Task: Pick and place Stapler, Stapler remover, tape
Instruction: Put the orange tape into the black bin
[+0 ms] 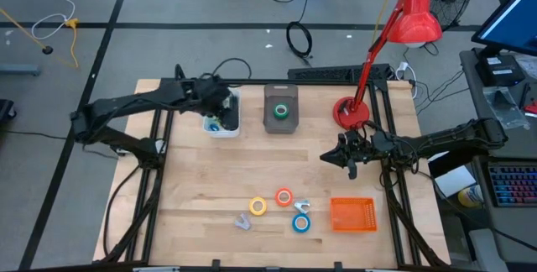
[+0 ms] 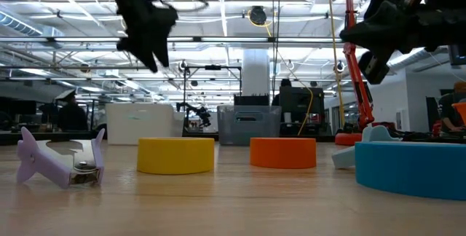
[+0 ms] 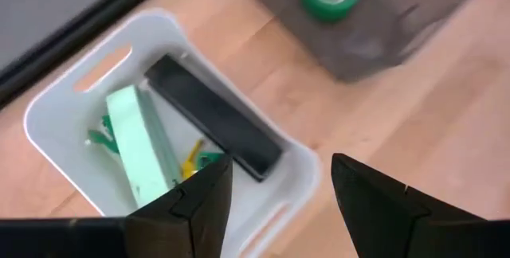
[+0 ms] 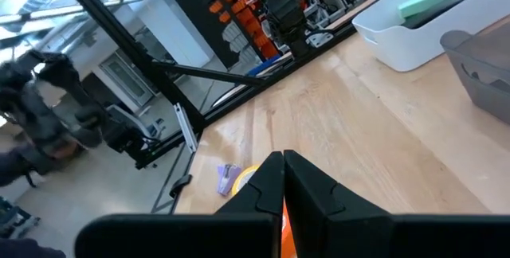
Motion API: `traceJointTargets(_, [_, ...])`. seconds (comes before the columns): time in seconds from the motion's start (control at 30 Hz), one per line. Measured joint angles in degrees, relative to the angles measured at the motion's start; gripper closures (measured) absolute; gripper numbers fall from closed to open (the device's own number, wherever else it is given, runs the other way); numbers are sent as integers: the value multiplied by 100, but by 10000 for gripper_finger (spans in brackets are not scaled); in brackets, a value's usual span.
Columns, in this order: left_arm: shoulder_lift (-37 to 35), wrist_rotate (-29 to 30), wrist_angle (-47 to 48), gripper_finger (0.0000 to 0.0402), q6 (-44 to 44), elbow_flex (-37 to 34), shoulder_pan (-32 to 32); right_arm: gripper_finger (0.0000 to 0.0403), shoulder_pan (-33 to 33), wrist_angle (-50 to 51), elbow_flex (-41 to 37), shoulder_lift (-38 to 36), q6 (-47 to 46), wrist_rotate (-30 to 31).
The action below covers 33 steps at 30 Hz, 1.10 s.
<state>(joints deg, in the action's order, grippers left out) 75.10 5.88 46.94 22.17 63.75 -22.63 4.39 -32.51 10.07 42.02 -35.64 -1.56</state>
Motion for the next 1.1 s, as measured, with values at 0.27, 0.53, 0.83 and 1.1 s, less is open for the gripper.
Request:
traceJointTargets(0.27, [-1267,417,-55,183,370,-235,854,399,140,203,408,60,399,9])
traceJointTargets(0.53, [-2468,927,-990,183,895,-1543,1933,399,360,2170,1851,679,912,45])
traceJointTargets(0.83, [-3432,1064,-1972,183,1329,-2950,2735,399,797,3068,3021,2040,790,160])
traceJointTargets(1.1, [-3980,1588,-2003,183,1291,-3261,3114,398,1278,3642,3713,3034,290,154])
